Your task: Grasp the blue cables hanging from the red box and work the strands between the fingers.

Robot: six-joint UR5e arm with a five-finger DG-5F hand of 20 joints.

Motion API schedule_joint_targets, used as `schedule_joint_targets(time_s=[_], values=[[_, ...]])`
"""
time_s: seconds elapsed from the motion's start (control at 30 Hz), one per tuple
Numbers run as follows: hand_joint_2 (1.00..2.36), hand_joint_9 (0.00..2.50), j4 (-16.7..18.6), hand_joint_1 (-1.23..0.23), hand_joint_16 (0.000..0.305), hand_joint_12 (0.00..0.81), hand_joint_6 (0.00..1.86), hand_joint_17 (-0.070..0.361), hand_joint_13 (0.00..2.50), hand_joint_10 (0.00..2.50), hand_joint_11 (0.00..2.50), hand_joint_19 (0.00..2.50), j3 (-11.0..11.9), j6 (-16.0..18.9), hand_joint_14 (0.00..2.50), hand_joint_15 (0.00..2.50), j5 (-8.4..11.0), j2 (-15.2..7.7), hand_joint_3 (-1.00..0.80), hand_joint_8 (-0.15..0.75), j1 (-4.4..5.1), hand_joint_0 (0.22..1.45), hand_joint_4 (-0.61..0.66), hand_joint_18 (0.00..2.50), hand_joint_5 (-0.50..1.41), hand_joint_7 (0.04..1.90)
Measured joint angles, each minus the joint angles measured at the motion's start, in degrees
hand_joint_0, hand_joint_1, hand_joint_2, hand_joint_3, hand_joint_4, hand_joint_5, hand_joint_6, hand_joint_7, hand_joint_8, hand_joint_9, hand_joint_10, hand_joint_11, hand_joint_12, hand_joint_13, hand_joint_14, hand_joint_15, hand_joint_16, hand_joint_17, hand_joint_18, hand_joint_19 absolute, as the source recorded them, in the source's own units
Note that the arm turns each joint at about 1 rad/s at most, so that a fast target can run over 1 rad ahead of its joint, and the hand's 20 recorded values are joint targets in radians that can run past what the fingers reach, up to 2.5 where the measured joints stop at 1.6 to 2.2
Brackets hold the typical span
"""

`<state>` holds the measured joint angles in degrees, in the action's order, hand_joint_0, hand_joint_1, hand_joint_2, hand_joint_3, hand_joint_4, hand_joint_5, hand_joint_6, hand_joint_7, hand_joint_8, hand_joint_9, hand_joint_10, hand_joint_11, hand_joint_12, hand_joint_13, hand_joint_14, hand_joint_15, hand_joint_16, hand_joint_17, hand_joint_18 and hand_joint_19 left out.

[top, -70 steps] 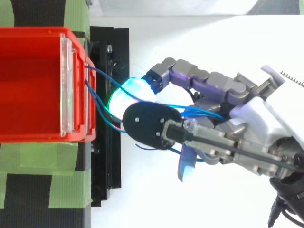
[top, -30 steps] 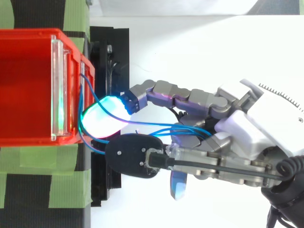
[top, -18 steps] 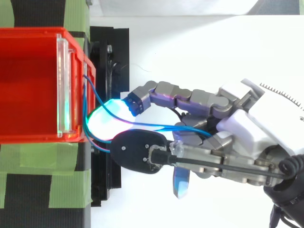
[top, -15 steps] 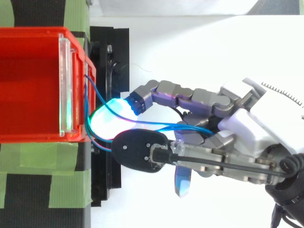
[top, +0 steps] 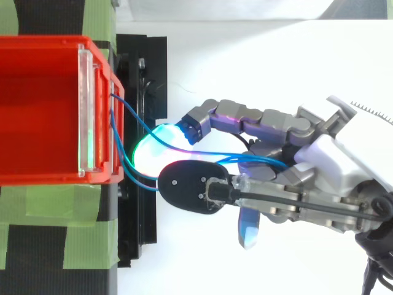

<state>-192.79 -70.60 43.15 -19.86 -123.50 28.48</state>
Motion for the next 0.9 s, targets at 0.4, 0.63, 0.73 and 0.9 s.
schedule_joint_targets(time_s=[0.4,0.63,0.73,0.9], values=[[1.00,1.95,-0.8,-0.77,0.246,0.623,0.01,0.185,1.99,2.50,2.50,0.58,0.0,0.0,2.50,1.61,0.05,0.2,-0.90,0.524,-0.08,0.79,0.18,2.50,0.54,1.31],[1.01,1.95,-0.8,-0.81,0.246,0.623,0.01,0.185,1.99,2.50,2.50,0.58,0.0,-0.1,2.50,1.61,0.14,0.1,-0.61,0.524,-0.08,0.92,0.19,2.50,0.45,1.28],[1.01,1.95,-0.8,-0.82,0.246,0.623,0.01,0.185,1.99,2.50,2.50,0.58,0.0,-0.1,2.50,1.61,0.13,0.1,-0.44,0.524,-0.08,0.99,0.20,2.50,0.43,1.26],[1.02,1.95,-0.8,-0.82,0.246,0.623,0.01,0.185,1.99,2.50,2.50,0.58,0.0,-0.1,2.50,1.61,0.09,0.1,-0.34,0.524,-0.09,1.18,0.15,2.50,0.44,1.25]])
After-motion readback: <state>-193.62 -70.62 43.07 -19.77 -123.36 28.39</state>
